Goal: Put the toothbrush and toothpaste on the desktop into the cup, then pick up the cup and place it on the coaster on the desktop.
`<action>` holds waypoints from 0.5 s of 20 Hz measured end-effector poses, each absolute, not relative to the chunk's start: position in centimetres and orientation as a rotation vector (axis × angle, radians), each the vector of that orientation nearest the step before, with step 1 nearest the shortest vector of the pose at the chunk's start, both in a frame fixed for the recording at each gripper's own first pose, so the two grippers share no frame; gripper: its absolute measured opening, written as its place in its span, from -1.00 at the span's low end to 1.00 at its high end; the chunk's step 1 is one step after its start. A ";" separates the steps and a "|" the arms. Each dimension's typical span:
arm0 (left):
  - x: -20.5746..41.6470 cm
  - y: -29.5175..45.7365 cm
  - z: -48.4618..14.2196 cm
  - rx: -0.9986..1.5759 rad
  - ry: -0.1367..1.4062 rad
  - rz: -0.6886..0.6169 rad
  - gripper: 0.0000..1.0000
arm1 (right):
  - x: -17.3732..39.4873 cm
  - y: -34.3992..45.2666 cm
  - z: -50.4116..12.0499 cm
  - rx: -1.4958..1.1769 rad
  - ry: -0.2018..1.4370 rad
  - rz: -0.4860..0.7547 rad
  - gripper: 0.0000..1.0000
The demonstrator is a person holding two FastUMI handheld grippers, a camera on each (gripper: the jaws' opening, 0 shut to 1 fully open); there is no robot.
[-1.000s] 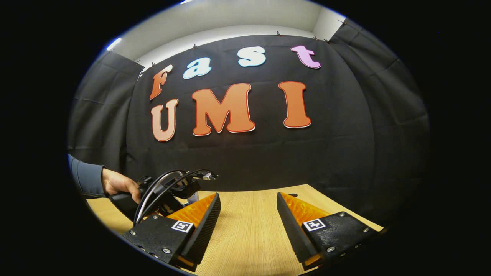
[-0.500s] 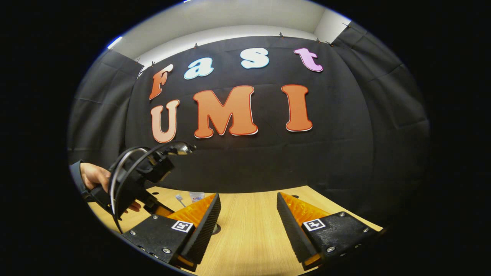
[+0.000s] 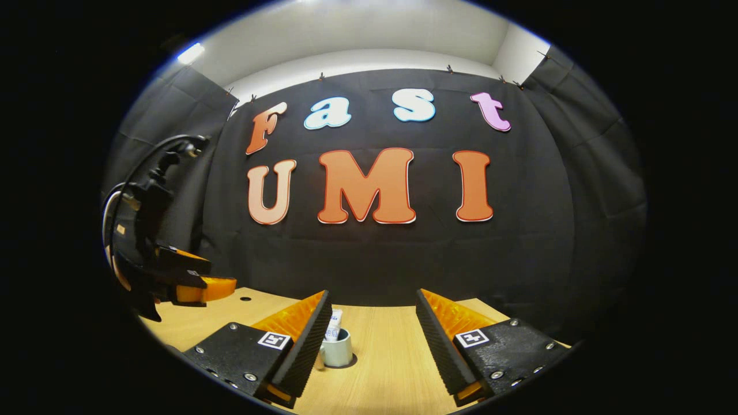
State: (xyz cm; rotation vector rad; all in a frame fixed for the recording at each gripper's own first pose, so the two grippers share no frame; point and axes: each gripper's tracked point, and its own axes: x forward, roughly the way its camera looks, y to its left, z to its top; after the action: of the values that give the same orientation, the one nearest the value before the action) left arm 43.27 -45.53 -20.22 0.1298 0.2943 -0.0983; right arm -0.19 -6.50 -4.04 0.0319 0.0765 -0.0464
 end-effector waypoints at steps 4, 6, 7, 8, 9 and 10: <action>42.6 -45.8 -19.0 0.088 0.001 -0.070 0.86 | 0.1 -4.9 -3.8 0.052 0.046 -0.038 0.86; 42.5 -44.5 -18.3 0.070 -0.051 -0.024 0.86 | 0.2 -4.8 -4.2 0.031 0.036 -0.051 0.77; 42.1 -44.2 -17.9 0.058 -0.066 -0.002 0.84 | 0.3 -4.7 -4.4 0.023 0.034 -0.055 0.77; 41.9 -44.2 -17.9 0.041 -0.072 0.009 0.84 | 0.3 -4.3 -4.4 0.018 0.033 -0.053 0.77; 41.6 -44.2 -18.0 0.025 -0.068 0.011 0.89 | 0.4 -3.9 -4.4 0.011 0.028 -0.046 0.77; 41.2 -44.0 -18.1 0.011 -0.067 0.017 0.89 | 0.3 -3.5 -4.5 0.002 0.022 -0.040 0.77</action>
State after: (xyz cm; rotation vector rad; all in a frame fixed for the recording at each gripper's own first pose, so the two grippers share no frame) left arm 41.21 -44.04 -18.06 0.0110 -0.0670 0.0172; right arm 0.29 -3.55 -4.48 0.0017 0.0218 -0.0398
